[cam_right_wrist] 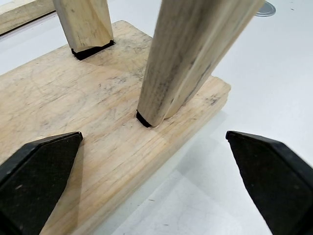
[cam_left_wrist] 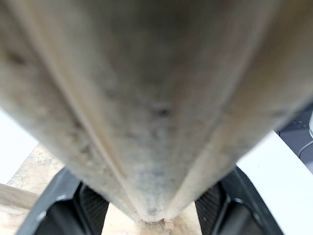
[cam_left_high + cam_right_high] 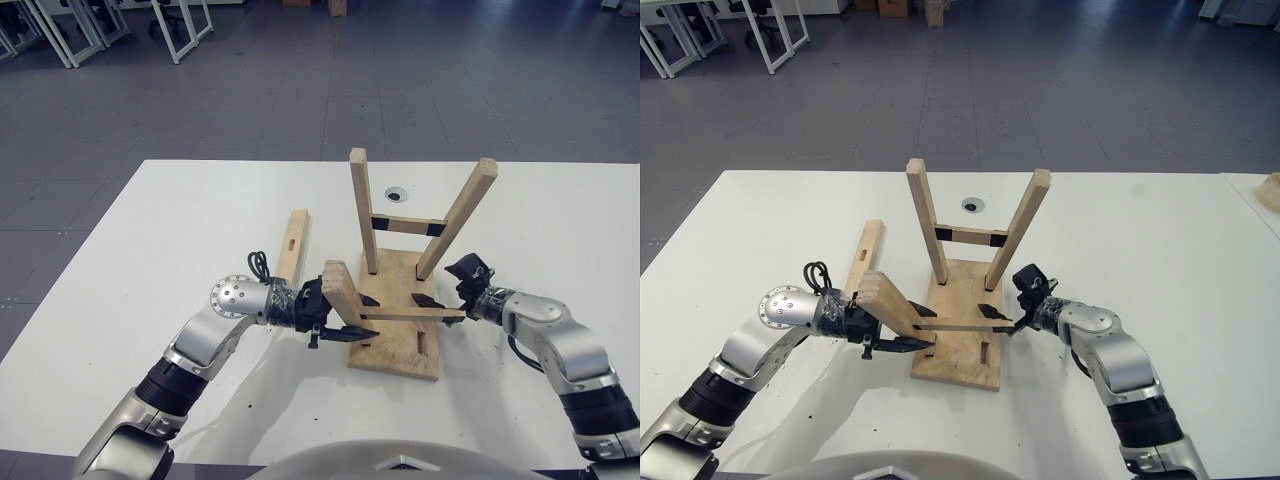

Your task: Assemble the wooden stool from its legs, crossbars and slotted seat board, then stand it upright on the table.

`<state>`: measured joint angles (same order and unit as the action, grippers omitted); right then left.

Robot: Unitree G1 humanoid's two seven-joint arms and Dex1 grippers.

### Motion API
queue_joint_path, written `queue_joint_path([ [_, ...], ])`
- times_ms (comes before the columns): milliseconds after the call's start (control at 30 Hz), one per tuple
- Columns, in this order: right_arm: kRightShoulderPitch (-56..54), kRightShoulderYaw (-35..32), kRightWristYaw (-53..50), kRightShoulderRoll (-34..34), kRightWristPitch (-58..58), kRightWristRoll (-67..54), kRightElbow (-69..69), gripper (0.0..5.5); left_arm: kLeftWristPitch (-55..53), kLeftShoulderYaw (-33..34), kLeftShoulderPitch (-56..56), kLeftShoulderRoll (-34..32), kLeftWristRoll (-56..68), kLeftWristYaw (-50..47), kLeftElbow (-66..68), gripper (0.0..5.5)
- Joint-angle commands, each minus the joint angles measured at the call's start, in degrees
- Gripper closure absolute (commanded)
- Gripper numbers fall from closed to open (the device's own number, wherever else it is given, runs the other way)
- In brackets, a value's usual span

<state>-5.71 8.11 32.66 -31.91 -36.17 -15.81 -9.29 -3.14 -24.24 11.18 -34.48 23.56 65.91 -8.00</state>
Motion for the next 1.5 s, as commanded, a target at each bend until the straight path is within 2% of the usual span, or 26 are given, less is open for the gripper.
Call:
queue_joint_path([
  [33,-0.4,0.6,-0.4,0.2,-0.6,1.9,1.1,0.01,-0.2,-9.2,-9.3,-6.3,-15.0,0.2,9.3,3.45],
  [267,-0.5,0.5,0.1,-0.7,-1.0,2.2,1.6,0.01,5.3,-11.2,-10.6,-7.5,-17.4,-0.8,11.5,3.45],
  [433,-6.8,0.9,-2.3,2.6,0.1,3.6,7.8,0.01,8.3,-10.2,-7.4,-6.6,-16.3,-0.7,12.1,3.45],
  [1267,-6.4,0.1,-2.3,5.0,1.9,5.8,8.5,0.01,6.7,-5.3,-2.9,-2.0,-9.6,-4.8,9.9,3.45],
  [1367,-6.1,-0.1,-2.2,5.0,1.9,5.8,8.2,0.0,5.8,-4.4,-2.5,-0.6,-8.9,-5.6,9.3,2.76],
  [1500,-5.2,-0.5,-1.8,4.4,1.7,5.7,7.5,0.0,5.2,-3.2,-2.4,0.9,-10.4,-5.8,9.2,2.18],
])
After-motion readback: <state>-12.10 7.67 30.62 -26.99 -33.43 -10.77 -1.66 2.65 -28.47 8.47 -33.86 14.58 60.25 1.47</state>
